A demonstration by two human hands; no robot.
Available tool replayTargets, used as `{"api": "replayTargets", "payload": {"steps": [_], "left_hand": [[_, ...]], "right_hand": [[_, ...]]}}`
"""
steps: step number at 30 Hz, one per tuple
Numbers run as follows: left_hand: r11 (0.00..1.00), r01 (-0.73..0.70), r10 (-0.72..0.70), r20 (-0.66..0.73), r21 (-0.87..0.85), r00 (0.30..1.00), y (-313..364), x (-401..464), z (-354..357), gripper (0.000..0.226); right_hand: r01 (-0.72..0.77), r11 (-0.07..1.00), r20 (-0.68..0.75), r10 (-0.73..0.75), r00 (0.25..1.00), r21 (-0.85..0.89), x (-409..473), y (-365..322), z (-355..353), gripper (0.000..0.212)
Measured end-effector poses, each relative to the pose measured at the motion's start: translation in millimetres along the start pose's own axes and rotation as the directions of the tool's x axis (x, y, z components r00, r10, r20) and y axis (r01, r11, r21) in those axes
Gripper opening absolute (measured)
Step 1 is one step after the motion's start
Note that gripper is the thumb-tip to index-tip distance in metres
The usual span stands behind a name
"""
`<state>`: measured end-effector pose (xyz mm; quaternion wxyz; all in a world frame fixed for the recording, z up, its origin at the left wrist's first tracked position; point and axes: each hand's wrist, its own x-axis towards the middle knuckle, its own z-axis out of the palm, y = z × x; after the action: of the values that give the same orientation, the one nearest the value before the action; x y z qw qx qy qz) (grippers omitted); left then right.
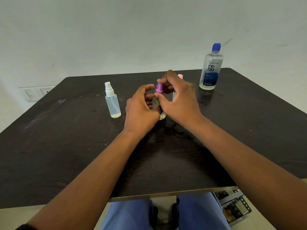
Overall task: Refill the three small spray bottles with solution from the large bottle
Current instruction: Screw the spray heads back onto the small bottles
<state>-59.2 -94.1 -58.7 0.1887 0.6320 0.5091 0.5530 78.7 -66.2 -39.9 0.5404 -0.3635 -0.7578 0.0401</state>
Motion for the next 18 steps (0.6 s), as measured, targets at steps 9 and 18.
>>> {"api": "replayTargets", "payload": {"steps": [9, 18], "left_hand": [[1.000, -0.001, 0.001, -0.003, 0.023, 1.000, -1.3, 0.2, 0.3, 0.064], [1.000, 0.014, -0.014, 0.002, 0.010, 1.000, -0.8, 0.5, 0.1, 0.062]], "right_hand": [[-0.039, 0.999, -0.028, 0.039, 0.999, 0.014, 1.7, -0.4, 2.0, 0.033], [-0.061, 0.997, -0.046, 0.064, 0.997, 0.050, 1.4, -1.3, 3.2, 0.027]]}}
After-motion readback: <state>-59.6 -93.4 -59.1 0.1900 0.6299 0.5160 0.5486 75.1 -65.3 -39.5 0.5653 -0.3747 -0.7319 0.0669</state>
